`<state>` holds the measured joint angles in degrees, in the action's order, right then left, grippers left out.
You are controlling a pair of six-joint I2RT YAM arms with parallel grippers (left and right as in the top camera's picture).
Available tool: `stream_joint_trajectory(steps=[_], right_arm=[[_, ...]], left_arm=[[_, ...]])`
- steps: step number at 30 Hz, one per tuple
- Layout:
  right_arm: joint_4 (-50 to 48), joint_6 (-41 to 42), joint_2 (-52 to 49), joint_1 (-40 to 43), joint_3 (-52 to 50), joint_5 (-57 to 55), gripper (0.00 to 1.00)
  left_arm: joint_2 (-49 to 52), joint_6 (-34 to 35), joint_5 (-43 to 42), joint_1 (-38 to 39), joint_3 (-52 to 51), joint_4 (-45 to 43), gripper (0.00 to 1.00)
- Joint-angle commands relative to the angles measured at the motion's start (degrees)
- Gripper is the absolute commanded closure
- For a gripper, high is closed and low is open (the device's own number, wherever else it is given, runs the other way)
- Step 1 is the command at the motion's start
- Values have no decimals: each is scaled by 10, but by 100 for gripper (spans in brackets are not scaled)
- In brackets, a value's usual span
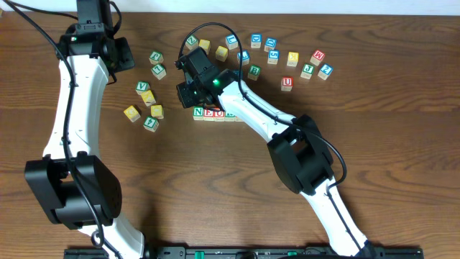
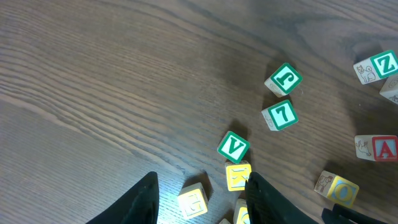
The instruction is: Spell out NEURIPS
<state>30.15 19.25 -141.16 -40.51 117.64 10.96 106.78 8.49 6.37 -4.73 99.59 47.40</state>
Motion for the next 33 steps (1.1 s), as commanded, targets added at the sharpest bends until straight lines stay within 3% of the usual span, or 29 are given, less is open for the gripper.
stream_joint_trajectory(steps=[1,20,27,33], right_arm=[[1,-11,-16,-2,11,4,90],[-64,0,-22,49,11,-82,89],[-67,-5,-6,60,16,-7,83],[-2,-7,74,79,16,17,77]], left_arm=[[7,-10,7,-1,8,1,55],[7,-10,7,-1,8,1,56],[7,-10,7,-1,8,1,55],[7,-10,7,-1,8,1,56]])
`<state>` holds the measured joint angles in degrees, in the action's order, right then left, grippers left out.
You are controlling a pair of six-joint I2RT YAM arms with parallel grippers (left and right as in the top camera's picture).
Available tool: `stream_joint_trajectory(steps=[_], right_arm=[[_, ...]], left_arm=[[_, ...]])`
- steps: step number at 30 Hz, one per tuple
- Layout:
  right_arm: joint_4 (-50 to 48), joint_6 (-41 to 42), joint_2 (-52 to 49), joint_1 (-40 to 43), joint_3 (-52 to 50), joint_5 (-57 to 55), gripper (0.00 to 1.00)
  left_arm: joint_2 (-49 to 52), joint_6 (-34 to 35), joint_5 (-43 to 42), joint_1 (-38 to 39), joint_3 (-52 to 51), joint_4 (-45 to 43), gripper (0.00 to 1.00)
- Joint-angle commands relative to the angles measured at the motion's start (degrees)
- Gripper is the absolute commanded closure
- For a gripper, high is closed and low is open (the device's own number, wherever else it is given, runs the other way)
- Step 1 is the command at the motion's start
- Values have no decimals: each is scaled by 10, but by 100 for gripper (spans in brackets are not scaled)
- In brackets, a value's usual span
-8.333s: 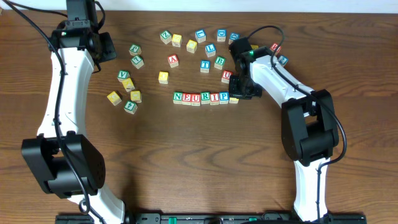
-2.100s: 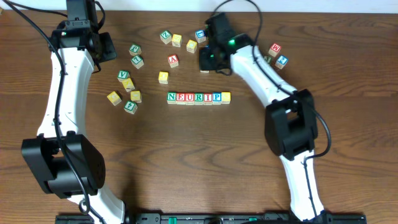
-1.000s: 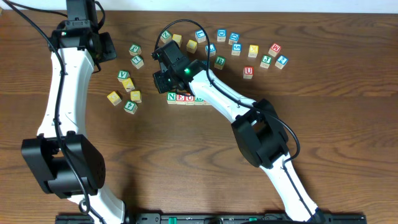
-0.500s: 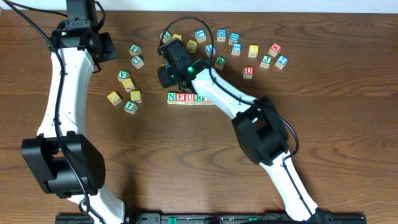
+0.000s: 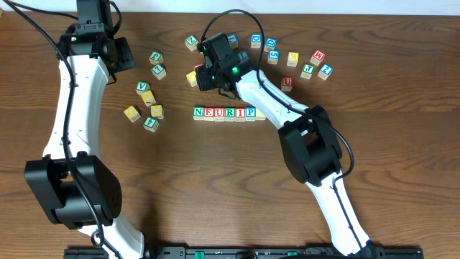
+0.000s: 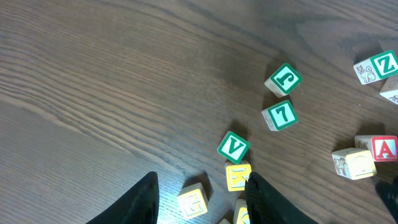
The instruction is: Spell out NEURIPS
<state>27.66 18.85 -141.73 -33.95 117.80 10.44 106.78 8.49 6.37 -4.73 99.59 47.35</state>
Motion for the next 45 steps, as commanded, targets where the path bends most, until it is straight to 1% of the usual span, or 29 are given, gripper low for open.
stream_joint_trajectory(steps=[1,6,11,18,19,20,21,22,23,27,31,33,37,45], right_arm=[[36,-9,93,18,15,22,76],[113,-33,172,50,15,22,66],[195,-33,239,106,14,19,57],[276,-33,265,182,14,19,57],[286,-33,265,193,14,20,57],[294,-33,265,204,14,20,57],[301,-33,265,213,14,20,57],[306,-33,265,222,14,20,57],[310,-33,265,229,14,20,57],[315,-33,264,239,14,19,56],[315,-33,264,238,14,19,53],[315,-33,264,239,14,19,52],[317,-33,264,238,14,19,50],[320,-33,264,238,14,19,49]], left_arm=[[7,-10,7,-1,8,2,56],[7,-10,7,-1,8,2,56],[7,-7,0,-1,8,2,56],[7,-8,-123,0,8,41,55],[7,-8,-134,0,8,48,58],[7,-7,-135,0,8,54,75],[7,-4,-135,2,8,62,85],[7,1,-135,4,8,72,90],[7,1,-135,9,8,83,92],[7,1,-134,34,-2,108,92],[8,2,-133,60,-38,99,93],[8,4,-132,66,-63,87,93],[8,42,-115,66,-119,50,92],[15,42,-115,66,-181,-9,93]])
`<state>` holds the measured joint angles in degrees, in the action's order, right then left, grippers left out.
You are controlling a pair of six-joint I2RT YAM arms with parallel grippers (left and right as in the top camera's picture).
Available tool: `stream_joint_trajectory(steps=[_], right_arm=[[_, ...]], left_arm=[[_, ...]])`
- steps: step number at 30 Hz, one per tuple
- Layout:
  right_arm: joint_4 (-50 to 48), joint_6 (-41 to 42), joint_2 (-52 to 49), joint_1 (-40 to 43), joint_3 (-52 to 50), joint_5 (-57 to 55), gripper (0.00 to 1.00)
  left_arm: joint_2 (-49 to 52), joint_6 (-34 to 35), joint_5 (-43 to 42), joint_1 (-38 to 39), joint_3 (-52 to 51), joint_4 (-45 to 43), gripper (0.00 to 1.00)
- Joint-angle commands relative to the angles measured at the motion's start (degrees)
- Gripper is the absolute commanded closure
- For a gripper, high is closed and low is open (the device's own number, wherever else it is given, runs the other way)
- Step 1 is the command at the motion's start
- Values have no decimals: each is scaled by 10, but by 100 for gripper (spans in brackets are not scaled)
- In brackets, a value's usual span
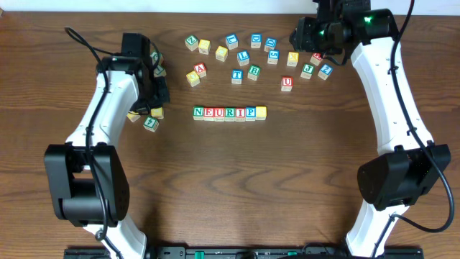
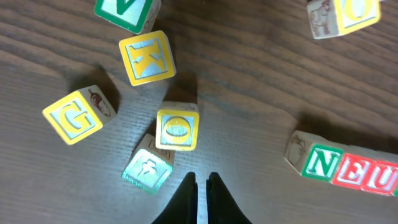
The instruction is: Spell out NEURIPS
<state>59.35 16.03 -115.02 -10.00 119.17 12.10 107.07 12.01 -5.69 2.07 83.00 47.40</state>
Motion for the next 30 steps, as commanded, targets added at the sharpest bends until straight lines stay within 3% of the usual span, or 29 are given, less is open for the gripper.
stream_joint_trajectory(steps=[1,10,30], right_arm=[[3,-5,-3,-2,1,2,49],[8,-5,-3,-2,1,-2,48],[13,-5,-3,-2,1,-2,48]], left_arm=[[17,7,6,-2,-21,-17,93],[75,7,17,-2,-26,-50,93],[99,7,16,12,-26,-125,92]])
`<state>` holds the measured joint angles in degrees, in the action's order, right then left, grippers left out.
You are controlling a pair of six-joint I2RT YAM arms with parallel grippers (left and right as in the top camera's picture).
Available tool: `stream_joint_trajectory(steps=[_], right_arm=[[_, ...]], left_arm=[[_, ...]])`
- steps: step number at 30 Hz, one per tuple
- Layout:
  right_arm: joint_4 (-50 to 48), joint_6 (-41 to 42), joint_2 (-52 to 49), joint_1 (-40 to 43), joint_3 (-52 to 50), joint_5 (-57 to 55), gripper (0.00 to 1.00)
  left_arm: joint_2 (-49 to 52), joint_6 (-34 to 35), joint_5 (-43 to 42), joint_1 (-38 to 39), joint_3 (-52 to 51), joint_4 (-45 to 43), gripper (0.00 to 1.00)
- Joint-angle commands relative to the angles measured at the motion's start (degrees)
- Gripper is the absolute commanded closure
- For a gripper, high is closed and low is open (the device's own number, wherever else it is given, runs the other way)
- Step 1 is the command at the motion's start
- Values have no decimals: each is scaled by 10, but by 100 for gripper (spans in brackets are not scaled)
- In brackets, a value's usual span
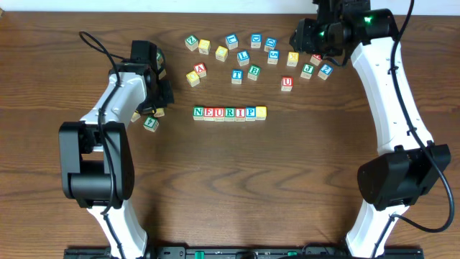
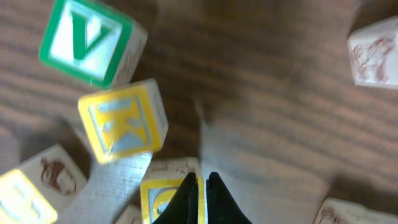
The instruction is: Spell out NEURIPS
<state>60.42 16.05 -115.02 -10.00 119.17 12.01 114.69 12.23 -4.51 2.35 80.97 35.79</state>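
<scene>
A row of blocks reading N E U R I P (image 1: 224,113) lies mid-table, with a yellow block (image 1: 261,112) touching its right end; its letter is too small to read. My left gripper (image 1: 153,101) is low over the left cluster of blocks. Its fingers (image 2: 200,185) are shut with nothing between them, tips over the right edge of a yellow-framed block (image 2: 160,198). A green V block (image 2: 90,40) and a yellow K block (image 2: 124,121) lie just beyond. My right gripper (image 1: 303,34) hangs at the back right; its jaws do not show.
Several loose letter blocks (image 1: 244,56) are scattered along the back, from a red A block (image 1: 198,71) to those under the right arm. A green block (image 1: 150,123) lies in front of the left cluster. A pale block (image 2: 374,53) sits at the left wrist view's right edge.
My left gripper has come down closer to the left cluster, still shut, its tips now over the yellow-framed block. The right arm and the row have not moved.
At first the right gripper was over the row's left end and the left gripper hung open at the back left. Then the right gripper was near the A block, the row reading NEURIP. Later it stood back right, a yellow block ended the row, and the left gripper, shut, was over the left cluster.
</scene>
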Motion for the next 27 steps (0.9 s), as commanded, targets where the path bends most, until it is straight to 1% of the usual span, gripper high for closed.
stream_joint_trajectory(steps=[1,9,16,19,23,27], right_arm=[[2,-5,-3,-2,1,-1,48],[5,-5,-3,-2,1,-1,48],[7,-5,-3,-2,1,-7,48],[8,-5,-3,-2,1,-11,48],[10,-5,-3,-2,1,-14,48],[11,-5,-3,-2,1,-16,47]], left_arm=[[25,5,4,12,-6,-17,93],[31,5,4,31,-6,-78,93],[29,4,5,30,1,-89,93],[23,3,5,30,15,-68,92],[7,3,14,30,36,-16,92],[-22,21,29,25,38,31,93]])
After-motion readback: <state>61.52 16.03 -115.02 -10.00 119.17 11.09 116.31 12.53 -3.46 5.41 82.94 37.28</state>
